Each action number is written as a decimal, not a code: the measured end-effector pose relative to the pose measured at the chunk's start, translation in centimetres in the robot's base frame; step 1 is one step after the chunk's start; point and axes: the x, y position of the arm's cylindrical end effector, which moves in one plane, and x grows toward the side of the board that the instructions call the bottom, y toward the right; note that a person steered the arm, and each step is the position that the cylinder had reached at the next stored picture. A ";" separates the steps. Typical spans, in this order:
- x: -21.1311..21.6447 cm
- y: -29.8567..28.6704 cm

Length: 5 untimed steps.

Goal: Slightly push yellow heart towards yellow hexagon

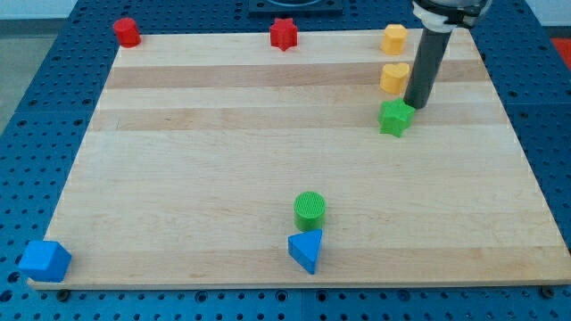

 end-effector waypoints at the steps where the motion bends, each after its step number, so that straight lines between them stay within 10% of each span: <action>1: -0.2 -0.6; 5: -1.5 -1.0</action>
